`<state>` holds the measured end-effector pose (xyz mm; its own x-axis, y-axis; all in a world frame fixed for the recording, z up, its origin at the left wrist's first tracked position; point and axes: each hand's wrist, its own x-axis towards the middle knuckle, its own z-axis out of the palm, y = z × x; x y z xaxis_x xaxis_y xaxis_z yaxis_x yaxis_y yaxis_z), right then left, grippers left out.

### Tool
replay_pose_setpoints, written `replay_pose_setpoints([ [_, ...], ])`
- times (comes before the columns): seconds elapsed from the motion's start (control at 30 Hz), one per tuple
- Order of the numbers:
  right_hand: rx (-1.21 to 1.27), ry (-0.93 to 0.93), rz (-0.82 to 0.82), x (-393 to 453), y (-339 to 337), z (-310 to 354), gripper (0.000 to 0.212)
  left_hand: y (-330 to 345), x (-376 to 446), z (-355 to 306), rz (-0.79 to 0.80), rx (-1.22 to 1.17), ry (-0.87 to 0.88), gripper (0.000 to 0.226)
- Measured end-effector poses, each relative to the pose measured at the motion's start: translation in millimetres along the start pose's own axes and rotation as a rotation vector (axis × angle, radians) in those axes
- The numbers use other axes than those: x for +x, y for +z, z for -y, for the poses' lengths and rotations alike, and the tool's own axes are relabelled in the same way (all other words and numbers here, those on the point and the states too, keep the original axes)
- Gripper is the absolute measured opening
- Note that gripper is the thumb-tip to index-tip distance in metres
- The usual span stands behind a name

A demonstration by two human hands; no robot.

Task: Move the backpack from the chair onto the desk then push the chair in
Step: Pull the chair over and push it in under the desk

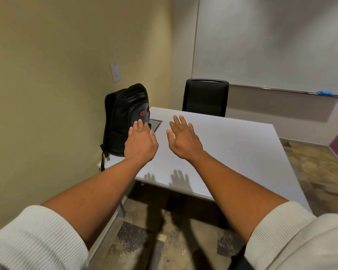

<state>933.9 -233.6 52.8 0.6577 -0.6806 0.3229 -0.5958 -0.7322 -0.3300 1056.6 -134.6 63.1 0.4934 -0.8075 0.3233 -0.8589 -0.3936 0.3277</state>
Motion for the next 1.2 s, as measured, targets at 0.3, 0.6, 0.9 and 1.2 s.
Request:
replay_pose_setpoints([
  [0.3, -0.004, 0.058, -0.004, -82, -45, -25, 0.053, -9, -70, -57, -0.005, 0.027, 0.016, 0.052],
  [0.6, 0.007, 0.001, 0.036, -192, -106, -75, 0.053, 0, -168, -144, -0.034, 0.051, -0.054, 0.051],
  [0.9, 0.024, -0.084, 0.142, -277, -156, -126, 0.053, 5, -247, -229, -0.044, 0.062, -0.121, 0.051],
  [1.2, 0.037, -0.066, 0.069, -277, -178, -170, 0.054, 27, -245, -272, -0.026, 0.058, -0.120, 0.050],
])
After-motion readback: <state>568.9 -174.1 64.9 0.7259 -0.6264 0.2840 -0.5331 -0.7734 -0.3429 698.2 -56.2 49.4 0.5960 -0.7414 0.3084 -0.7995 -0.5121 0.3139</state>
